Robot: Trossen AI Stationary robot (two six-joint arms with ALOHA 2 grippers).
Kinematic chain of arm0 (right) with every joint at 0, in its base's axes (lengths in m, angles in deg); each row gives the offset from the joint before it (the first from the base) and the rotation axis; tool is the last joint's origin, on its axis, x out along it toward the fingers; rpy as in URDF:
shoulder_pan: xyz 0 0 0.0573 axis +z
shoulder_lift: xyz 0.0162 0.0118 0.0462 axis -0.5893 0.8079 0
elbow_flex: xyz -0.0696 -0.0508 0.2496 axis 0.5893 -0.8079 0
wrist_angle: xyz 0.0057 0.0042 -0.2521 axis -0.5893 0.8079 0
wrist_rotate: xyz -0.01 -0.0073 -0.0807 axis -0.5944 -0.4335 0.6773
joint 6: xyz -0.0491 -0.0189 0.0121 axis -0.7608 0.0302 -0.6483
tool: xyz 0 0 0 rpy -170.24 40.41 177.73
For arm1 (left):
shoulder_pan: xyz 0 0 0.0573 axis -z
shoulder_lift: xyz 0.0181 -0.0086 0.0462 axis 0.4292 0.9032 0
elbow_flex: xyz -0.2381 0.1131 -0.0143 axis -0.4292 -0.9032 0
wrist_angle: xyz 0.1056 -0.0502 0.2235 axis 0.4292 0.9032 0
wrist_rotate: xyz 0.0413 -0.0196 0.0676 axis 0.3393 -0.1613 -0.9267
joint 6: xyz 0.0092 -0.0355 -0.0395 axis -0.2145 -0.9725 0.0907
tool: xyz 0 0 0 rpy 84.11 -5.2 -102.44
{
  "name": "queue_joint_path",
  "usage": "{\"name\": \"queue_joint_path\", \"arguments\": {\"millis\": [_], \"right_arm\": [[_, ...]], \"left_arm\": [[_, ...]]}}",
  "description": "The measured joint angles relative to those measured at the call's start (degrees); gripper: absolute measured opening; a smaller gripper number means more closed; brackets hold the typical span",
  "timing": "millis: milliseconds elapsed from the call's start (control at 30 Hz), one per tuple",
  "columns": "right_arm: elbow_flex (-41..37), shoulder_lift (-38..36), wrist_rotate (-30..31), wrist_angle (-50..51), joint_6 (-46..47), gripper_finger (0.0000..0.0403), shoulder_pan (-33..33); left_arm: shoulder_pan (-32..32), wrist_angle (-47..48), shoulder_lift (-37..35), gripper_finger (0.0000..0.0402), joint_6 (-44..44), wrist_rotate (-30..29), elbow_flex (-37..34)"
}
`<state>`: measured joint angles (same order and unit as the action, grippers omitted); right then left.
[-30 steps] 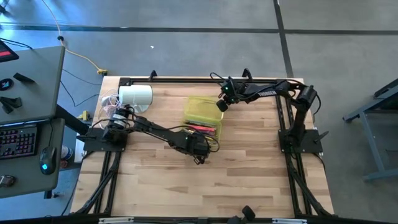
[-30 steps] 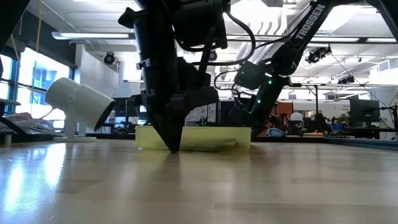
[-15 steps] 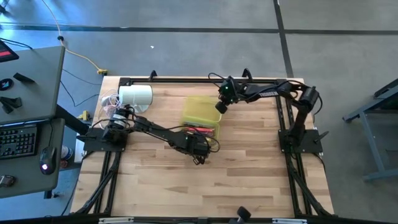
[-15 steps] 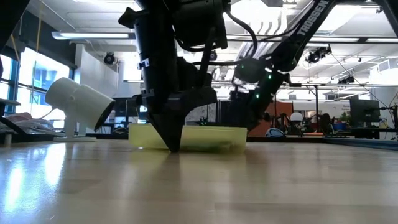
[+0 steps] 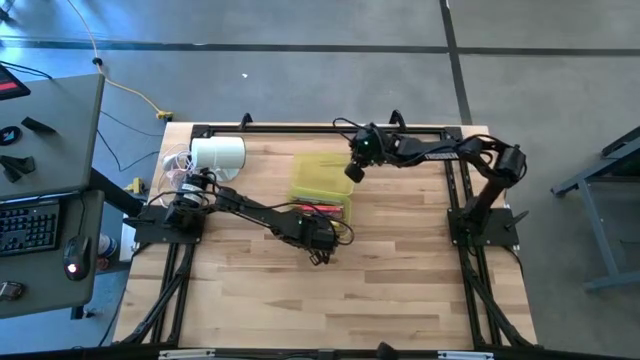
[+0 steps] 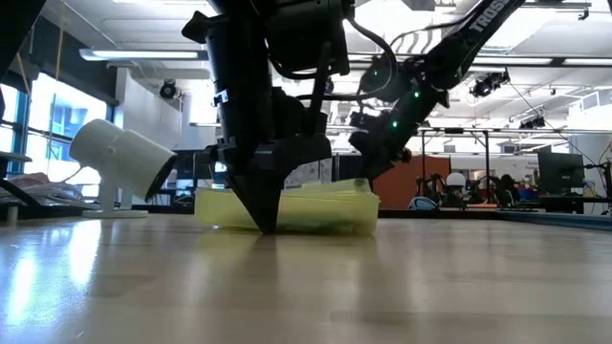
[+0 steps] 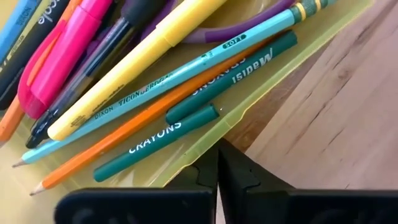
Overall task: Pick & place school supplies into a supply box
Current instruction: Close the supply box lid
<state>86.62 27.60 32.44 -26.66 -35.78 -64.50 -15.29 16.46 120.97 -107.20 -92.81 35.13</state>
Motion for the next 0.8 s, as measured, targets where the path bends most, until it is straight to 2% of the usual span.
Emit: {"name": "queue_joint_path", "arguments": {"millis": [133,233,400,567,667,800], "right_arm": [[0.0,-1.7,3.9,0.2,-1.5,0.0000,2.4],[0.0,-3.2,6.5,0.1,-1.7,0.0000,4.2],[0.1,-4.9,8.4,0.1,-2.1,0.0000,7.0],[0.2,-5.5,10.1,1.3,-1.2,0.0000,10.4],[0.2,-5.5,14.6,2.8,-1.1,0.0000,13.2],[0.2,-5.7,20.8,3.8,-1.2,0.0000,16.7]], "left_arm": [[0.0,0.0,0.0,0.0012,1.0,0.2,0.0],[0.0,0.0,0.0,0.0014,1.0,0.2,0.0],[0.0,0.0,0.0,0.0044,1.0,0.2,0.0],[0.0,0.0,0.0,0.0027,1.0,-0.1,0.0],[0.1,0.0,0.0,0.0012,1.0,-0.3,0.0],[0.1,0.0,0.0,0.0023,1.0,-0.3,0.0]]}}
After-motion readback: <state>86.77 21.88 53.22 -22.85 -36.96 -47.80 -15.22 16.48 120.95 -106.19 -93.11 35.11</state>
